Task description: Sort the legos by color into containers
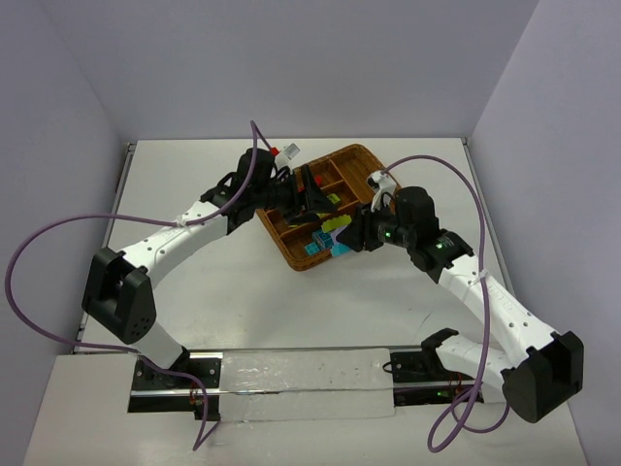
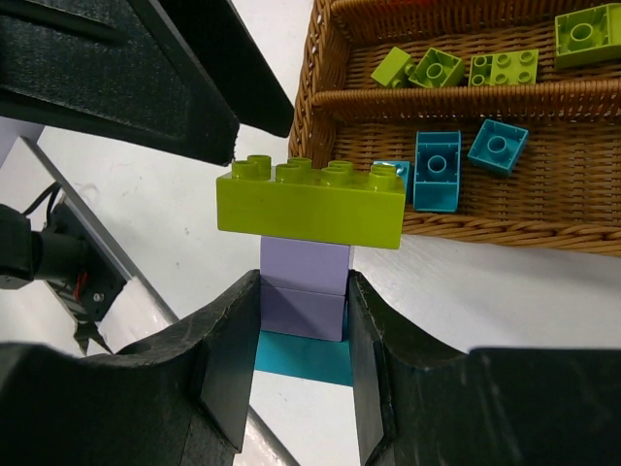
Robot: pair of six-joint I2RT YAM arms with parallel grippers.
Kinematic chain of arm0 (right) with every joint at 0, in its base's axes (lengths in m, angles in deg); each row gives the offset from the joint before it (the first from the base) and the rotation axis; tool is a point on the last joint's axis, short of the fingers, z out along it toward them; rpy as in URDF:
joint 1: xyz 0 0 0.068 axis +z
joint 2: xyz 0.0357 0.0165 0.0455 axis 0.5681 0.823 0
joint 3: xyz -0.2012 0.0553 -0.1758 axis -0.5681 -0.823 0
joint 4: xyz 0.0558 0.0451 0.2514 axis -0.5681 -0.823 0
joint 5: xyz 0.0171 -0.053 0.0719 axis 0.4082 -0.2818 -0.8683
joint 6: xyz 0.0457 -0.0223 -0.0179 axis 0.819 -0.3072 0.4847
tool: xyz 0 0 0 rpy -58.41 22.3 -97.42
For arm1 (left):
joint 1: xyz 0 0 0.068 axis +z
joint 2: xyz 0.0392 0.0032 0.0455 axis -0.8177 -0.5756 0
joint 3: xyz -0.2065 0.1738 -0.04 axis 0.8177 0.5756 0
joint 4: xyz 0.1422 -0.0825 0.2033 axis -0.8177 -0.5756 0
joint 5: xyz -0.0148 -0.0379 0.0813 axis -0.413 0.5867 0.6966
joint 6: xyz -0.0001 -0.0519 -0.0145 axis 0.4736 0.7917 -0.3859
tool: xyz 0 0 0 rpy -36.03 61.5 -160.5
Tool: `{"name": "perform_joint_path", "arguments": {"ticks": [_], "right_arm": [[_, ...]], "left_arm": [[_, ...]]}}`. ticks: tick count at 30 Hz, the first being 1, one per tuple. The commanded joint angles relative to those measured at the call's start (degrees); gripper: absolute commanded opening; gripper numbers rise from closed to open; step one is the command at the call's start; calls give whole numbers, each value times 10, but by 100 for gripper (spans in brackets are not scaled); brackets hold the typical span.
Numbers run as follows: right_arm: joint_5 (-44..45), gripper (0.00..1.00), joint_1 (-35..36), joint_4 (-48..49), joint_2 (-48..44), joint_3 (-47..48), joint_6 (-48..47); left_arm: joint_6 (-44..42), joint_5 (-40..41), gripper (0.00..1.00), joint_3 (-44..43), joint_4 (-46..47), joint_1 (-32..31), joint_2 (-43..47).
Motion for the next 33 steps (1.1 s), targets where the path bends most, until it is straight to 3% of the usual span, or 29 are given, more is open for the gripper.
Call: {"name": "perform_joint_path", "arguments": {"ticks": [1,13,19,24,31,33], "right_arm": [[5,0,7,13,1,23,-10],[10,0,11,15,5,21,-10],[11,0,13,13,7,27,-11],[15,0,13,12,8,33,-12],[18,0,14,10,8,38,-12],[19,0,14,8,9,39,-13]], "left_arm": [[19,-33,78,8,50,-1,0],[51,-66,75,28,103,-4,-4],[43,-62,68,22,95,-8,-6],[11,-21,71,2,28,-15,-15],[2,-6,80,-2,2,-19,-26],[5,-13,78,4,11,-19,-25]]}}
